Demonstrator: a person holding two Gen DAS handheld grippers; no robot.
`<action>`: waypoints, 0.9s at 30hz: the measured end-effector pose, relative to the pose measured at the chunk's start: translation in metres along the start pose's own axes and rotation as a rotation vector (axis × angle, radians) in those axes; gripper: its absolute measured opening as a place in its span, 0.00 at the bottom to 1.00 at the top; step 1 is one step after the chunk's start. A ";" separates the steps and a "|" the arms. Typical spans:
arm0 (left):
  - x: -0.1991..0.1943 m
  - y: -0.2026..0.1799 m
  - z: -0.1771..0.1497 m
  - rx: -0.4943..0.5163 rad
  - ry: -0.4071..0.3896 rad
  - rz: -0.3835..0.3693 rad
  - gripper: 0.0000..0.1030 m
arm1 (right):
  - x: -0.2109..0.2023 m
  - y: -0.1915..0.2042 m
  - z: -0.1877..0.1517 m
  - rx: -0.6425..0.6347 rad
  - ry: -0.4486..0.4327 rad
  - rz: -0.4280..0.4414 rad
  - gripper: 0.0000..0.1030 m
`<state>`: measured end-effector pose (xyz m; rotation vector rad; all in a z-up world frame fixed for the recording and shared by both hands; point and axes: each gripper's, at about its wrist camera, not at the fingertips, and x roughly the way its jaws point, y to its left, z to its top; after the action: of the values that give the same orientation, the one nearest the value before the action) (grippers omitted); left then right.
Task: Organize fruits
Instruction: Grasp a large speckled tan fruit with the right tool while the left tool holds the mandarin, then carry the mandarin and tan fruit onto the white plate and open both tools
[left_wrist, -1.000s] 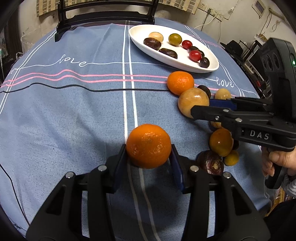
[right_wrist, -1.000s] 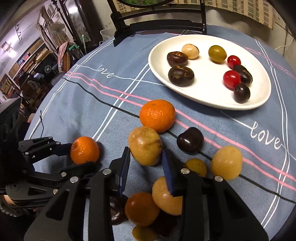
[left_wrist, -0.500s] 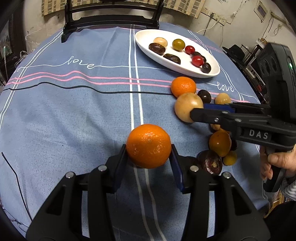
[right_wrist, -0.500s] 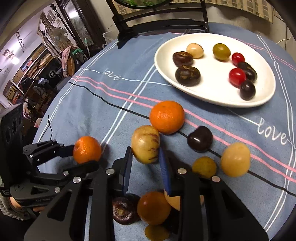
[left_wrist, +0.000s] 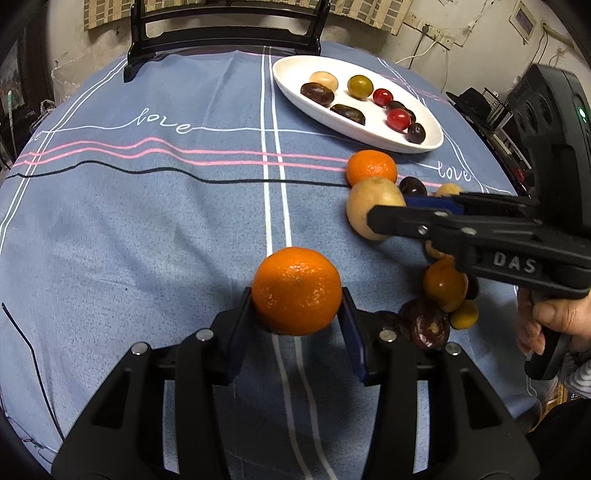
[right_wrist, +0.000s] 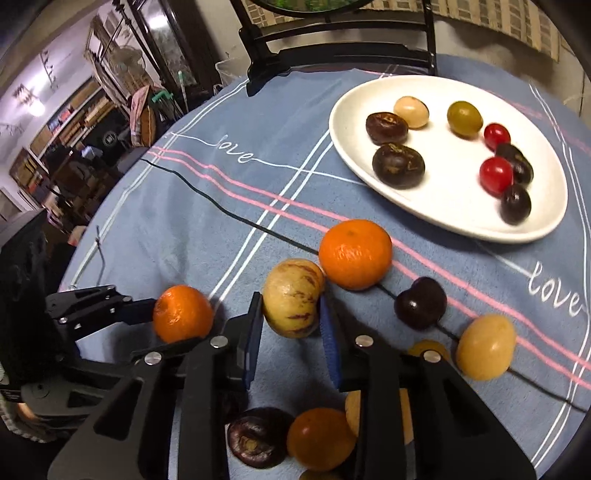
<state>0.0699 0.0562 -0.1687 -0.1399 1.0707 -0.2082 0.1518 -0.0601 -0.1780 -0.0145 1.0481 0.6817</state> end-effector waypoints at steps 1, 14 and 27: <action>-0.001 0.000 0.001 0.000 -0.002 0.000 0.44 | -0.003 -0.001 -0.002 0.007 -0.006 0.005 0.30; -0.011 -0.025 0.055 0.083 -0.067 -0.025 0.44 | -0.094 -0.073 -0.037 0.296 -0.195 0.023 0.29; 0.048 -0.092 0.164 0.188 -0.089 -0.094 0.44 | -0.104 -0.155 0.028 0.348 -0.292 -0.058 0.29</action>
<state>0.2277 -0.0422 -0.1127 -0.0301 0.9515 -0.3825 0.2220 -0.2272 -0.1273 0.3454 0.8678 0.4257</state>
